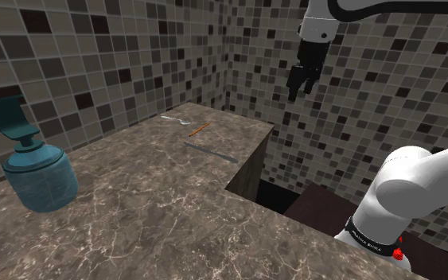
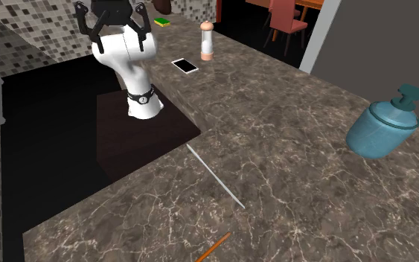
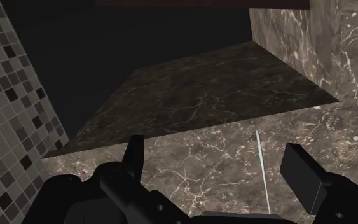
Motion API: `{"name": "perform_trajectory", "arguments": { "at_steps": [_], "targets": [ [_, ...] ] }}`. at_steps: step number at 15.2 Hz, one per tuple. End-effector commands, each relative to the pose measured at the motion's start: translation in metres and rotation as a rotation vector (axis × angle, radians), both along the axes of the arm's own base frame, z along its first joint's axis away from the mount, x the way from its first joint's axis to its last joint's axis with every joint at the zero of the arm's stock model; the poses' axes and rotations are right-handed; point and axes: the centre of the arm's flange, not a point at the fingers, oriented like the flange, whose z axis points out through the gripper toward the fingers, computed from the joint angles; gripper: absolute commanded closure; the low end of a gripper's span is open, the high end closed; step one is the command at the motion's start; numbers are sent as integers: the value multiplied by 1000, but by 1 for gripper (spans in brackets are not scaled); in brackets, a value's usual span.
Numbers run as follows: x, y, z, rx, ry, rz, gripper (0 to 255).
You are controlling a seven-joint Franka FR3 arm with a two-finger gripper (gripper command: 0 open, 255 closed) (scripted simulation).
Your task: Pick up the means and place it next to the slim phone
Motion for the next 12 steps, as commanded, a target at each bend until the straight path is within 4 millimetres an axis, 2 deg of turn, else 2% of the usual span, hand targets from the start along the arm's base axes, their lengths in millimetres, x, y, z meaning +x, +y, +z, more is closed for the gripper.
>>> {"name": "perform_trajectory", "arguments": {
  "at_steps": [1, 12],
  "targets": [
    [0, 0, 0, 0, 0, 0, 0],
    [111, 39, -89, 31, 50, 133, 0]
  ]
}}
